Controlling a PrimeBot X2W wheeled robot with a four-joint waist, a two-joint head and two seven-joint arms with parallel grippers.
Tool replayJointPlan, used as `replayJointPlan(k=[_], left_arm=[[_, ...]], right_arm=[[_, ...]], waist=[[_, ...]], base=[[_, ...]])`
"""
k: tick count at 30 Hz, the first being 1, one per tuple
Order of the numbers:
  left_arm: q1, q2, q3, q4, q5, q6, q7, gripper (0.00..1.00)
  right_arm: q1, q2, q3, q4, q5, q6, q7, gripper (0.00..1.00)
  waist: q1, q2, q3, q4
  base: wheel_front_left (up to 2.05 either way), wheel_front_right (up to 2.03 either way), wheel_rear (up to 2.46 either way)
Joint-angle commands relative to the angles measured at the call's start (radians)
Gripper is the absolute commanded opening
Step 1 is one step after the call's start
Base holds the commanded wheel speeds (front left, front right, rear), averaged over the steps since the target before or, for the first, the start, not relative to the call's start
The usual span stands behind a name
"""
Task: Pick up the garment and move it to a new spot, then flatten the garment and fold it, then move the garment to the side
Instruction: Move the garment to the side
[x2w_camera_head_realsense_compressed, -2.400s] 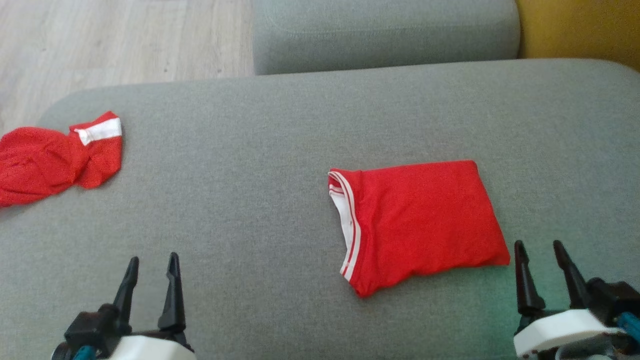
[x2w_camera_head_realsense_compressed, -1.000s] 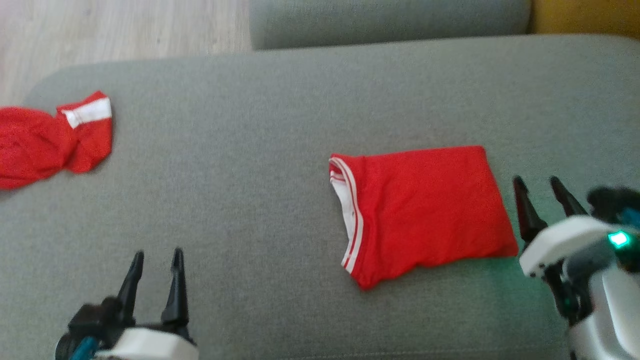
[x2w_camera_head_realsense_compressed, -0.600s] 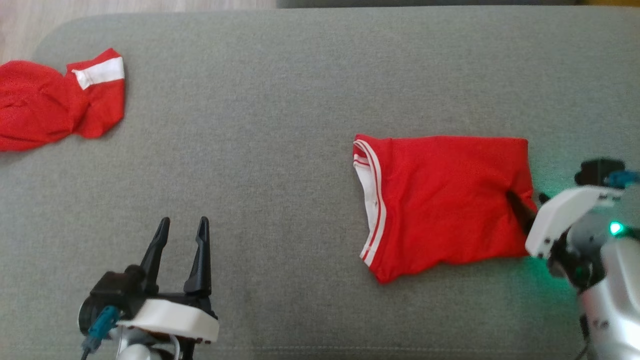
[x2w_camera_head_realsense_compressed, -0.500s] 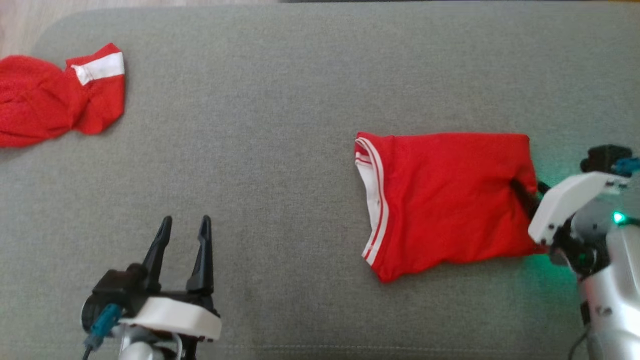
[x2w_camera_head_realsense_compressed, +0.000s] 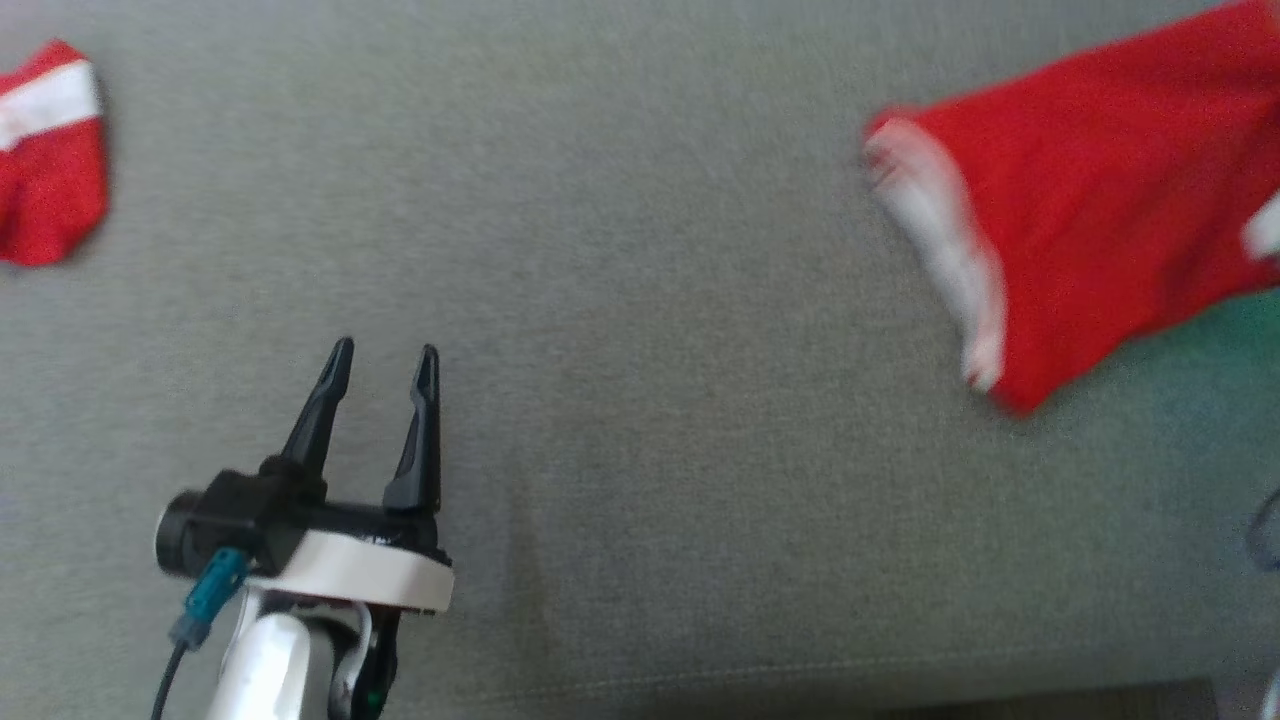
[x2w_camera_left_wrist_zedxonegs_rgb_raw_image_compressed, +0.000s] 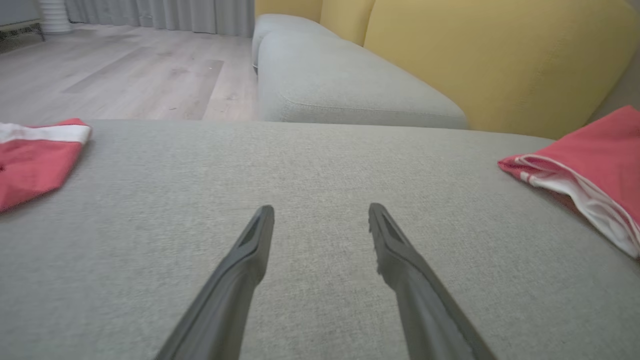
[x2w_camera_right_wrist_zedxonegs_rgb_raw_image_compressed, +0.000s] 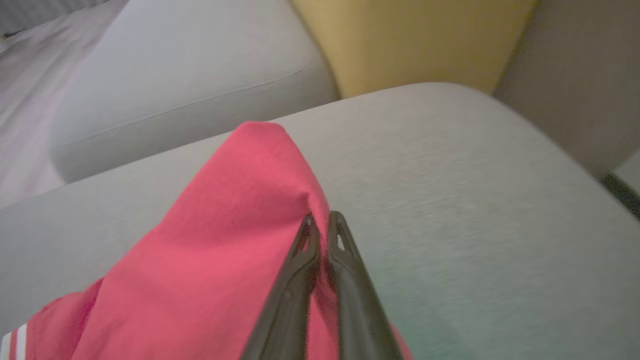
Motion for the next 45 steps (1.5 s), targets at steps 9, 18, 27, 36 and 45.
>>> replayJointPlan(k=[9, 18, 27, 36, 45], left_arm=[[-0.059, 0.012, 0.0, -0.111, 0.059, -0.026, -0.006, 1.0], [-0.027, 0.029, 0.037, -0.136, 0.064, -0.023, -0.006, 1.0], [-0.007, 0.028, 0.045, -0.14, 0.067, -0.022, -0.006, 1.0], [-0.027, 0.017, 0.05, -0.121, 0.044, -0.016, -0.006, 1.0], [-0.057, 0.008, 0.068, -0.102, 0.017, -0.008, -0.006, 1.0]], right_arm=[[-0.228, -0.138, -0.272, 0.079, -0.224, -0.001, -0.114, 0.0], [-0.31, -0.179, -0.425, 0.135, -0.472, -0.001, -0.17, 0.0], [-0.35, -0.132, -0.415, 0.192, -0.61, -0.001, -0.308, 1.0], [-0.302, -0.076, -0.26, 0.194, -0.511, -0.001, -0.528, 1.0], [-0.138, -0.029, -0.089, -0.027, -0.329, -0.001, -0.542, 1.0]], waist=[[-0.0002, 0.0, 0.179, -0.039], [-0.0002, 0.0, 0.194, -0.037], [-0.0002, 0.0, 0.172, -0.082], [-0.0002, 0.0, 0.08, -0.087], [-0.0002, 0.0, 0.028, -0.069]], base=[[0.0, 0.0, 0.0], [0.0, 0.0, 0.0], [0.0, 0.0, 0.0], [0.0, 0.0, 0.0], [0.0, 0.0, 0.0]])
